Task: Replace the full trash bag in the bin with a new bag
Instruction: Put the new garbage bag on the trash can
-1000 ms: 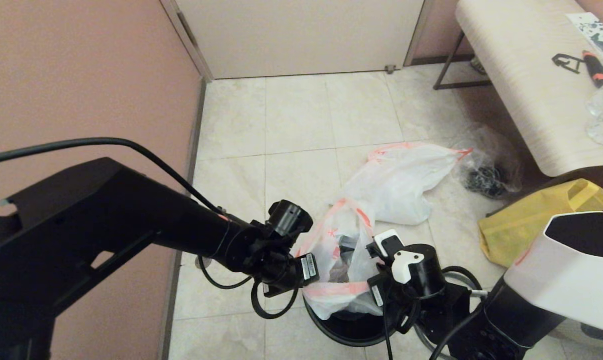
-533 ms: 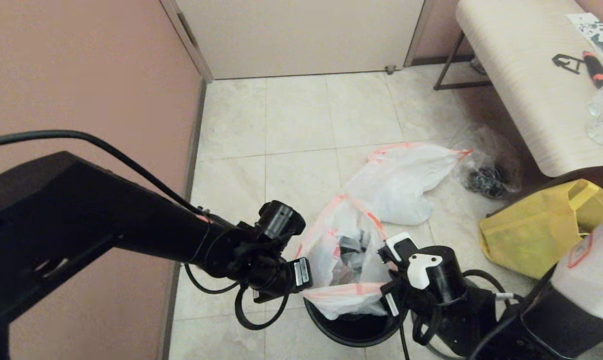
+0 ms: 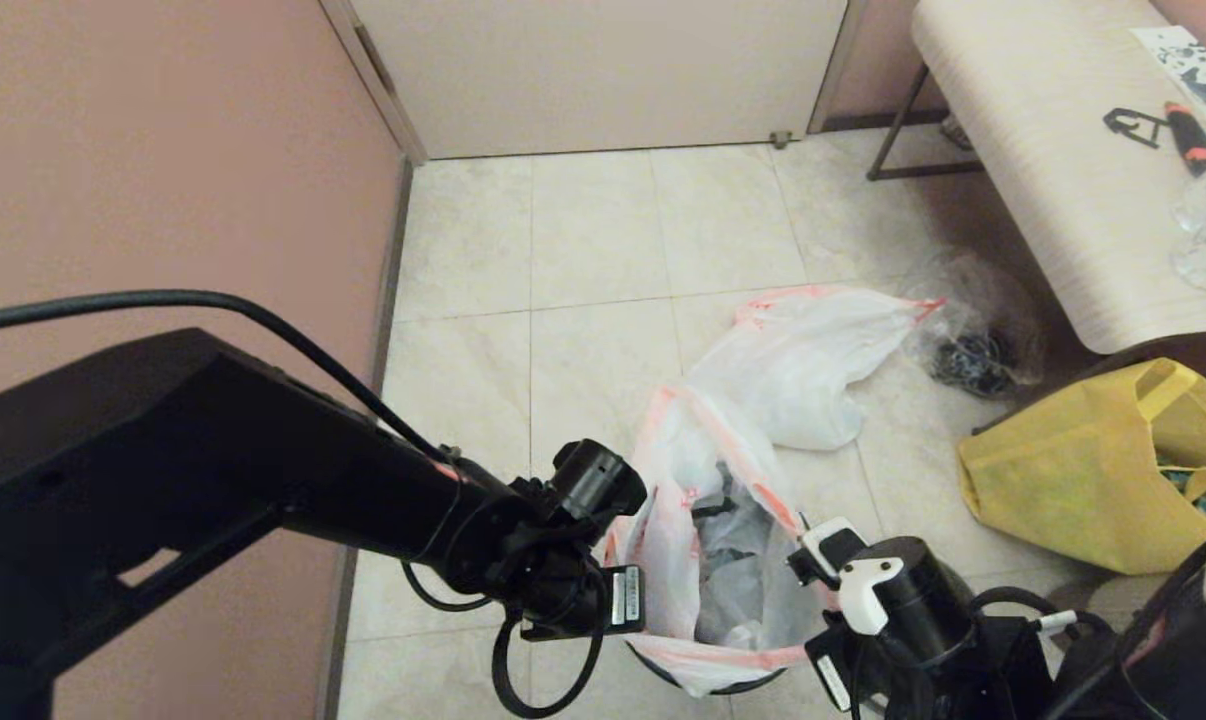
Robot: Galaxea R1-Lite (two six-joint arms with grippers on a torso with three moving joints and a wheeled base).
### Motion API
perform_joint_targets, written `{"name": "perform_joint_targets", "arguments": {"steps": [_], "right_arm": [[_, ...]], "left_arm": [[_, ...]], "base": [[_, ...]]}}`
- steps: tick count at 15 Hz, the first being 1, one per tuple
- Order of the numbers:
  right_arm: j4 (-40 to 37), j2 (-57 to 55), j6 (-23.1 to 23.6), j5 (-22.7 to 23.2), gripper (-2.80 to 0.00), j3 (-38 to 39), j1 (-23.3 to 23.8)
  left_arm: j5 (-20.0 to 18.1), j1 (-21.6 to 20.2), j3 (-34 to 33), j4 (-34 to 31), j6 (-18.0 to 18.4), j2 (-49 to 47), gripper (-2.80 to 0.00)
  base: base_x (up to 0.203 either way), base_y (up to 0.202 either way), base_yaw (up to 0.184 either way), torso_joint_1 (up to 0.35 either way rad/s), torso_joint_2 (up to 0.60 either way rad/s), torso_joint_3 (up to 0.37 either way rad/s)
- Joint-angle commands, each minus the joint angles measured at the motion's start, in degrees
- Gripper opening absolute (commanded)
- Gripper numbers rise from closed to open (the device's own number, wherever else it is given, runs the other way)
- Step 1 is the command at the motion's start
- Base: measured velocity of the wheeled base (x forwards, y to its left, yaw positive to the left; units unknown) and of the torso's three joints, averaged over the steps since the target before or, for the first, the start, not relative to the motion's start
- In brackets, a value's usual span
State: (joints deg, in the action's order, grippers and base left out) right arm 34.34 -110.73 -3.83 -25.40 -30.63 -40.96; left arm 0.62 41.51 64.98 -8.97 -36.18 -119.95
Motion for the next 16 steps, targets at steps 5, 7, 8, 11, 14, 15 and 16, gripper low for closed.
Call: {"name": "perform_joint_targets", "arguments": {"steps": [5,7,8,11,14,15,16], "right_arm": [[0.7,-13.5,-1.7,0.8,-2.8,-0.2,1.2],[1.5,-17.4,-1.7,1.1,-2.8,-0.7,2.4],[1.8,-19.3,-1.6,1.2,-2.8,-1.4,3.1],[2.1,-22.4,-1.3,1.3,-2.8,-6.1,5.0],[2.1,-25.6,-0.3,1.3,-2.8,-15.1,6.1],[2.0,-26.2,0.0,1.4,-2.8,-17.7,6.2],[2.0,-26.5,0.6,1.4,-2.8,-20.2,6.2]], "left_arm": [[0.6,1.0,2.6,0.0,-0.2,-7.9,-2.8],[2.8,0.9,3.0,0.0,-0.2,-9.7,-2.8],[3.3,0.9,2.8,-0.1,-0.2,-10.0,-2.8],[3.4,0.5,2.5,-0.1,-0.2,-11.1,-2.8],[4.7,-1.1,3.1,0.5,0.4,-12.9,-2.8],[5.2,-2.1,3.3,0.9,0.4,-13.0,-2.8],[5.5,-3.3,3.5,1.6,0.4,-12.9,-2.8]], "base": [[0.0,0.0,0.0,0.0,0.0,0.0],[0.0,0.0,0.0,0.0,0.0,0.0],[0.0,0.0,0.0,0.0,0.0,0.0],[0.0,0.0,0.0,0.0,0.0,0.0],[0.0,0.0,0.0,0.0,0.0,0.0],[0.0,0.0,0.0,0.0,0.0,0.0],[0.0,0.0,0.0,0.0,0.0,0.0]]}}
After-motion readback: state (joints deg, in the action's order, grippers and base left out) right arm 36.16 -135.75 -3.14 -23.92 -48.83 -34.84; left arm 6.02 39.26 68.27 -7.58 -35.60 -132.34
